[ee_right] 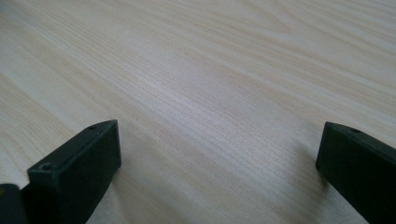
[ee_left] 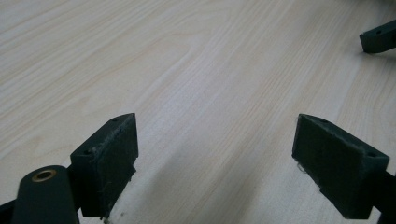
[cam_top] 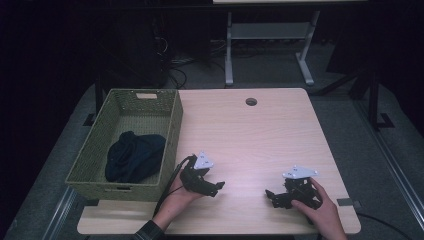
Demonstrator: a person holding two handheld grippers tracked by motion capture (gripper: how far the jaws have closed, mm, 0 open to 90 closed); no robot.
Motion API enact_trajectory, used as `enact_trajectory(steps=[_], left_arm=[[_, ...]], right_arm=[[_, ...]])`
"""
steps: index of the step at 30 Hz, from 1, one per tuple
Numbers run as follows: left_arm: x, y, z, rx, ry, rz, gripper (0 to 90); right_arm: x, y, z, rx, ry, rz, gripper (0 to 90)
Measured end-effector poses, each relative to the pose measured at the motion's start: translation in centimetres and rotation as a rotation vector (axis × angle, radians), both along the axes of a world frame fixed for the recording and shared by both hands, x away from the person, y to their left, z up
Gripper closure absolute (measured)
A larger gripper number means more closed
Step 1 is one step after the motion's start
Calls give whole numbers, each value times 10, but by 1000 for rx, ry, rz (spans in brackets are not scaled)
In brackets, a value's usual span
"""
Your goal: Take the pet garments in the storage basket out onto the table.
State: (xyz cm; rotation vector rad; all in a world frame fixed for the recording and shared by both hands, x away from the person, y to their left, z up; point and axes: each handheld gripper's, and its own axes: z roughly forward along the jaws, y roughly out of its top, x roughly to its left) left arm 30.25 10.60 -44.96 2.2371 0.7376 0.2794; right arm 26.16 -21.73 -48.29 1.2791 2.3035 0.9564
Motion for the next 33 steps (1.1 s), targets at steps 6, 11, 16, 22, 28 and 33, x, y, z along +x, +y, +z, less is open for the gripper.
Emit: enact_trajectory(steps=[6, 11, 16, 22, 28, 33], left_arm=[[2, 1, 5, -1, 5, 6, 139], [3, -2, 11, 10, 6, -2, 139], [5, -2, 15, 11, 1, -2, 139], [7, -3, 22, 12, 1, -3, 139], [8, -2, 30, 15, -5, 2, 139], [10, -1, 37, 12, -10, 7, 141]], right_arm=[[0, 0, 0, 0, 0, 0, 0], [0, 0, 0, 0, 1, -1, 0], [0, 0, 0, 0, 0, 0, 0], [0, 0, 0, 0, 0, 0, 0], [0, 0, 0, 0, 1, 0, 0], [0, 0, 0, 1, 0, 0, 0]])
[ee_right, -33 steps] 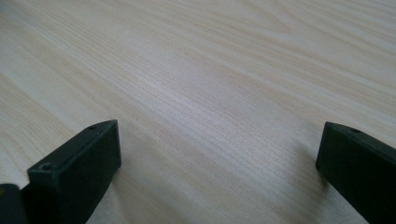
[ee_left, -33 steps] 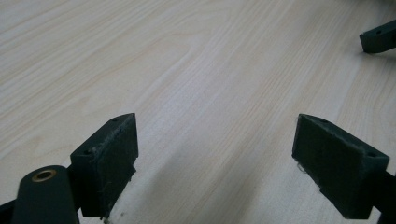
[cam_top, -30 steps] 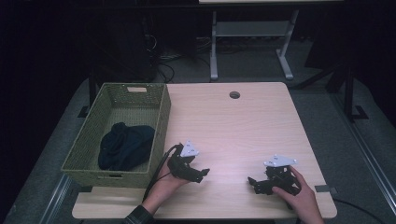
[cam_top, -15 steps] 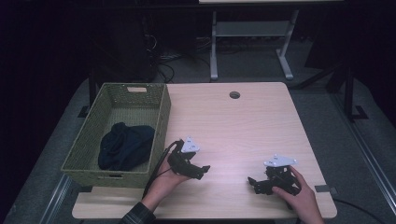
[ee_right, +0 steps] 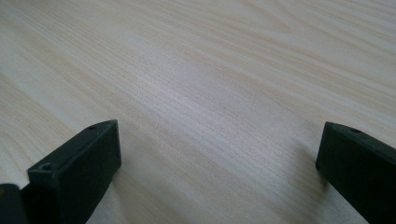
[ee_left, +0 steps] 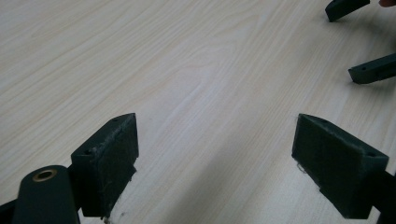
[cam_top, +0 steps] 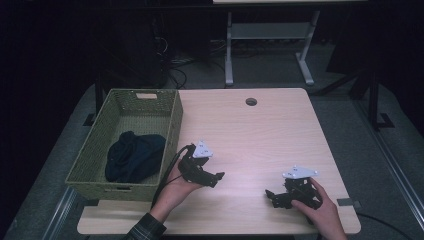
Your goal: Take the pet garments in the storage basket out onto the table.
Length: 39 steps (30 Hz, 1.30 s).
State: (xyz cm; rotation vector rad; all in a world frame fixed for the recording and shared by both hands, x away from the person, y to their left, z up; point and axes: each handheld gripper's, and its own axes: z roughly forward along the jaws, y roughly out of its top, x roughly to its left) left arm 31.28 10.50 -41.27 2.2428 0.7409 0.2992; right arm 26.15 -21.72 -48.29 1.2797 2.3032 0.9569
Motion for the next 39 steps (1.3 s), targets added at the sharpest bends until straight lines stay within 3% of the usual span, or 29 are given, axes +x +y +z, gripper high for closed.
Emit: enact_trajectory(steps=[22, 39], left_arm=[[10, 1, 29, -8, -5, -8, 142], [22, 10, 53, -30, -19, 15, 142]], right_arm=[[0, 0, 0, 0, 0, 0, 0], [0, 0, 0, 0, 0, 1, 0]])
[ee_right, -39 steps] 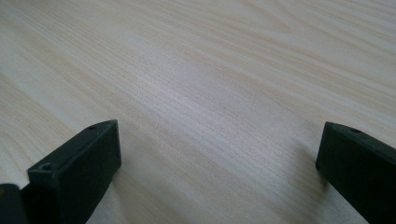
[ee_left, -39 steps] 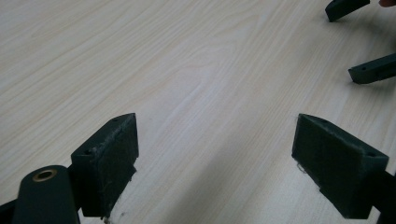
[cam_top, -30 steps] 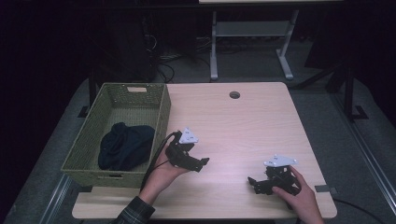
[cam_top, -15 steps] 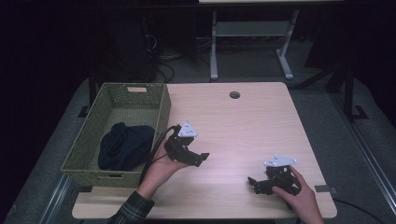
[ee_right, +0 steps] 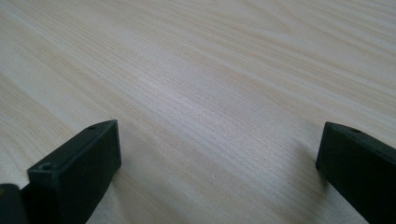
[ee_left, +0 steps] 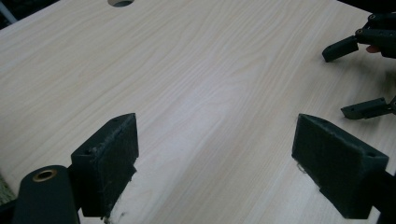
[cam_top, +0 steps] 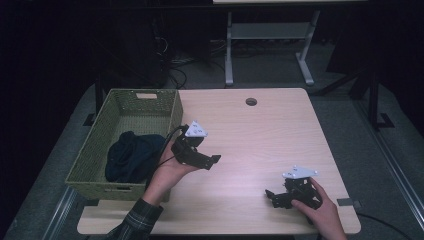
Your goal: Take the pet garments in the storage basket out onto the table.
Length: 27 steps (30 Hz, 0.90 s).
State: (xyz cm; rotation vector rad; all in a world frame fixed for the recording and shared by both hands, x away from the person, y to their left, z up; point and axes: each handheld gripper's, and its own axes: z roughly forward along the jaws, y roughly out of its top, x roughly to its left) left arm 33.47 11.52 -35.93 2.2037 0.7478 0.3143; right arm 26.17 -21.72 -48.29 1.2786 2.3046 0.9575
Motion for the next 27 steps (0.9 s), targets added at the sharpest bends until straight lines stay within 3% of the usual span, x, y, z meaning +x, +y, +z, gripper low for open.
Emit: enact_trajectory(steps=[11, 27], left_arm=[[4, 19, 10, -9, 27, 12, 140], [7, 55, 24, -25, 15, 82, 142]], right_arm=[[0, 0, 0, 3, -1, 2, 0], [0, 0, 0, 0, -1, 4, 0]])
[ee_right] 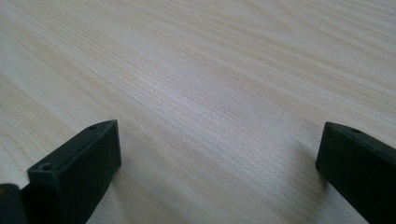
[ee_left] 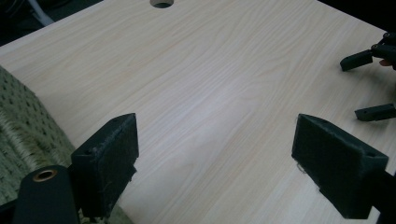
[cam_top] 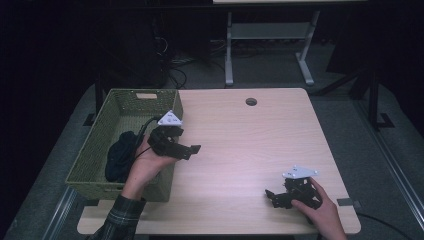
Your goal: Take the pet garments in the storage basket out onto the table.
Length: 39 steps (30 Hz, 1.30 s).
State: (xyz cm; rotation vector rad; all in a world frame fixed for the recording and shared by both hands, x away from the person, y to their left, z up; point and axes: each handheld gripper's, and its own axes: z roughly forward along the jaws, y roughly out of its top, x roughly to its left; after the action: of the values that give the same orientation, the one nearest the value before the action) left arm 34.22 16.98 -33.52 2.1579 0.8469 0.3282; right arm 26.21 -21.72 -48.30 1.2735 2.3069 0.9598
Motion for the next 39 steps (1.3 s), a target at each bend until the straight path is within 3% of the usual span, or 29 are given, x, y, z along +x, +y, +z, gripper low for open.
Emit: enact_trajectory(steps=[20, 39], left_arm=[[3, 44, 9, 12, -6, 80, 142], [8, 95, 6, 41, -12, 217, 142]], right_arm=[[0, 0, 0, 0, 0, 0, 0], [0, 0, 0, -2, -2, 0, 0]])
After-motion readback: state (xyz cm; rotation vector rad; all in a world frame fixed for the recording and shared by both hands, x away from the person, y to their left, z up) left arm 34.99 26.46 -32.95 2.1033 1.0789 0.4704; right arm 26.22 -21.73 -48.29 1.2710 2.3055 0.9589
